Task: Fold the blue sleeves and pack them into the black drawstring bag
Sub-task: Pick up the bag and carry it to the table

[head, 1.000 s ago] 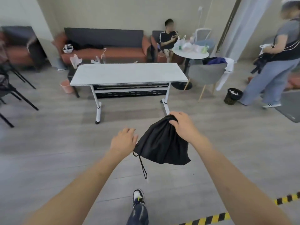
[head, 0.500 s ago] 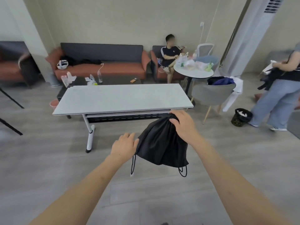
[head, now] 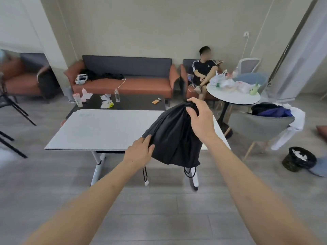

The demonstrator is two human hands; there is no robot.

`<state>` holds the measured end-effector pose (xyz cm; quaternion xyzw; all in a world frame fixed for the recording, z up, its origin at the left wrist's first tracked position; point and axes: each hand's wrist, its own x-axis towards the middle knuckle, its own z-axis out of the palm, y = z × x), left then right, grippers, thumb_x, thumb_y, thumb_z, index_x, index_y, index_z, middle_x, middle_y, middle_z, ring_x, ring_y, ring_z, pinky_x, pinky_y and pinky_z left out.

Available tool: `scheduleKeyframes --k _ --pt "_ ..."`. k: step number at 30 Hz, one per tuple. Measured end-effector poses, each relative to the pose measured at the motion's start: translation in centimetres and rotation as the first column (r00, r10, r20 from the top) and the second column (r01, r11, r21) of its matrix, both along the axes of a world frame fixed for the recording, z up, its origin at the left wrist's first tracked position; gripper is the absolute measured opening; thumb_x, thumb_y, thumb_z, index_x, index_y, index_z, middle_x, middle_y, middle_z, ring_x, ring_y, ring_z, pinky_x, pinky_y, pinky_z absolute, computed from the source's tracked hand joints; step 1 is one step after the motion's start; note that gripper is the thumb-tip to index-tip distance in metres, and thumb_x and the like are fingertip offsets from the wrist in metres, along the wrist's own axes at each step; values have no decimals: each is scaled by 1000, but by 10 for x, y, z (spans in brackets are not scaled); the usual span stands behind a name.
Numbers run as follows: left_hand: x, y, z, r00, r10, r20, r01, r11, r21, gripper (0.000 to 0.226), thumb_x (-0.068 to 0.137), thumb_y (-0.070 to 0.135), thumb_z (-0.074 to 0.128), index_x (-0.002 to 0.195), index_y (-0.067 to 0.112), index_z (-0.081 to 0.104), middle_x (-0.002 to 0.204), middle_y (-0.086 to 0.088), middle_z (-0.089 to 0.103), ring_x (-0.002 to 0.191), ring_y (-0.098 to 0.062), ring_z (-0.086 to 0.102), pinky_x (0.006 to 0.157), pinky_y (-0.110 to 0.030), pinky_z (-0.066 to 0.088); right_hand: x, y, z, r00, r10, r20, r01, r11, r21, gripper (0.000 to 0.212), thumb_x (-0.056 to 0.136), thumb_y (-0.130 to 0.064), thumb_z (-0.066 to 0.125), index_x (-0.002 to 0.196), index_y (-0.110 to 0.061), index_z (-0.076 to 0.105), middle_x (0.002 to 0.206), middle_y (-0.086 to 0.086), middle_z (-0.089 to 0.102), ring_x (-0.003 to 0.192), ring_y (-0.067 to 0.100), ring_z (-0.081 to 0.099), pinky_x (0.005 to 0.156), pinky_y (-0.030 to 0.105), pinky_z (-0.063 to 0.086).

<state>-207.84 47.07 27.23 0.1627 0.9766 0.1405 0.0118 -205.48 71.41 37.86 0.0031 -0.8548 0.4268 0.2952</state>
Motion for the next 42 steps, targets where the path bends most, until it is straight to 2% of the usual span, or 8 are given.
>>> scheduleKeyframes --k 8,13,16,19,23,29,33,42 --pt "-132 53 25 996 64 -55 -63 998 19 55 106 46 26 156 23 24 138 -9 53 120 -31 53 91 -48 52 -150 47 25 995 40 -89 -41 999 -13 28 102 -13 59 130 -12 63 121 -5 61 108 -8 48 96 -1 29" --pt "-210 79 20 997 43 -62 -44 999 -9 55 106 46 26 155 23 25 136 -9 54 118 -31 54 89 -48 53 -228 71 17 994 48 -98 -48 999 -4 27 102 -13 59 129 -14 63 120 -8 59 107 -25 46 96 -2 28" --pt "-257 89 5 999 34 -42 -35 999 -20 51 106 46 26 152 24 27 132 -9 56 112 -29 57 86 -45 53 -275 82 1 997 50 -63 -50 999 10 28 102 -13 59 129 -13 64 123 -4 62 108 -14 49 96 -2 28" --pt "-303 93 -13 1000 20 -11 -20 1000 -4 48 106 46 26 149 26 29 129 -8 57 110 -28 58 86 -44 53 -318 90 -20 998 62 -11 -61 997 57 28 102 -13 59 130 -13 64 126 -1 65 113 -2 51 98 1 30" --pt "-362 93 -35 996 27 81 -24 999 -42 51 106 47 23 152 25 27 135 -7 53 116 -28 55 90 -44 51 -367 93 -53 992 67 109 -81 989 127 23 103 -14 56 125 -15 65 122 -1 64 114 12 54 99 21 36" --pt "-425 86 -67 990 16 140 -2 995 -100 49 105 45 24 148 23 33 130 -5 55 113 -28 54 88 -43 49 -429 96 -127 924 73 375 -166 961 220 24 104 -22 56 127 -23 63 126 -4 63 118 18 55 106 37 43" --pt "-453 86 -80 986 0 168 26 988 -155 50 106 44 24 151 23 31 134 -5 54 116 -27 53 89 -41 47 -453 92 -172 836 65 545 -255 926 279 29 104 -28 54 133 -26 60 132 -5 60 122 19 52 106 38 43" --pt "-475 95 -98 981 -13 193 56 974 -218 54 106 47 22 155 24 24 144 -6 48 125 -27 49 94 -42 47 -474 85 -213 700 83 710 -396 872 288 32 106 -34 51 137 -29 55 135 -3 59 121 21 53 103 38 46"
